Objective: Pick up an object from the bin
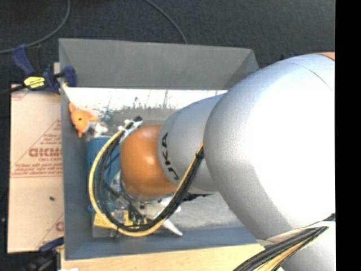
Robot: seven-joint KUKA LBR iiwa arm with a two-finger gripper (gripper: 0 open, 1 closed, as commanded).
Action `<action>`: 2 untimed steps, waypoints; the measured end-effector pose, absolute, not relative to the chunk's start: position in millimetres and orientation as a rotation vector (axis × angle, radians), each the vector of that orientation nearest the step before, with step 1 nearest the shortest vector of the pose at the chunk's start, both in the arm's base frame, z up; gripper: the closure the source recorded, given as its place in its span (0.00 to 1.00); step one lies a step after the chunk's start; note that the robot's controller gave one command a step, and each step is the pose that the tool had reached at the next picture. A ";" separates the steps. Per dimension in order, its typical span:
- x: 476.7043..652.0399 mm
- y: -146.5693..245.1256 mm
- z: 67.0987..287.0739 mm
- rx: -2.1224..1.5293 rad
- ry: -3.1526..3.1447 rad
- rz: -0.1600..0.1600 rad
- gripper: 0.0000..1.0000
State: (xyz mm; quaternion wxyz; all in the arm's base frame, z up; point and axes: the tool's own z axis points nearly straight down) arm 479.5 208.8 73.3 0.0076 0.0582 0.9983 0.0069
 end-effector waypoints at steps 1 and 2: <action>479.5 208.8 75.5 0.182 3.121 0.022 1.00; 478.5 208.1 79.7 0.183 3.125 0.020 1.00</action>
Offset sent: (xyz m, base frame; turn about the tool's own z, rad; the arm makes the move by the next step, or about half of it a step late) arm 0.0000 -0.0001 0.0669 0.0000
